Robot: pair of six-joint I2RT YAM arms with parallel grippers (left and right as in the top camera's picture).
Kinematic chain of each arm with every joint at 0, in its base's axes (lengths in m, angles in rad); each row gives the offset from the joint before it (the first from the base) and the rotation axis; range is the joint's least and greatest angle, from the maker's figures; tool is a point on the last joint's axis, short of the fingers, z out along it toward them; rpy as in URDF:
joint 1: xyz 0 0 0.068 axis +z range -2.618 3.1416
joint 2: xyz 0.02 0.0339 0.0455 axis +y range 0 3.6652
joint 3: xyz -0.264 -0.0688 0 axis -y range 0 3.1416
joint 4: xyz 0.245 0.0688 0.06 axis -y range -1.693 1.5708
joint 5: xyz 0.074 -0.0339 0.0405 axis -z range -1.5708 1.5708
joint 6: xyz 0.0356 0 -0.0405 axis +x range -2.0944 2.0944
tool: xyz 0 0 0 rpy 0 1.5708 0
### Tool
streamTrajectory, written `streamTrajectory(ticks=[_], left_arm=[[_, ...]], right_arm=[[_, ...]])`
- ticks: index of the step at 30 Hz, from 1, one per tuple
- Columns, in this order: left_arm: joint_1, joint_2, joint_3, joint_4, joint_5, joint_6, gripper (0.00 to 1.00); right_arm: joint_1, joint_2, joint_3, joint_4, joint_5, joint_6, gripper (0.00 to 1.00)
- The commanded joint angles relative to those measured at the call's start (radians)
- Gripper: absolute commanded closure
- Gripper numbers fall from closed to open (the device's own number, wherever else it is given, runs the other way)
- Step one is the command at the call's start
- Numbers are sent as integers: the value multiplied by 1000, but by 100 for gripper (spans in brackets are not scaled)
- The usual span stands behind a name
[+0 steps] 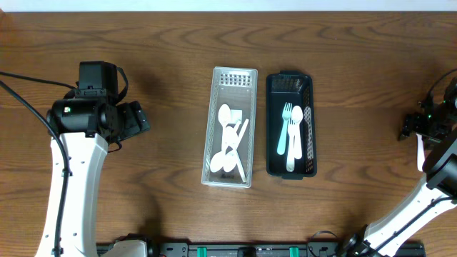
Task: Pack container
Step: 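Return the right gripper and grasp the last white fork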
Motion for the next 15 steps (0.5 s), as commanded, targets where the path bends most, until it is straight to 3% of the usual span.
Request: streamTrajectory(ticks=[1,6,15], left_arm=[[-1,4,-5,-2,-8,13,2],[-1,4,-5,-2,-8,13,2],[-1,4,-5,-2,-8,13,2]], right_arm=[[-7,50,-8,14,-5,-13,28],[-6,50,-8,13,-16,-13,53],[-5,50,-8,10,-46,-13,65]])
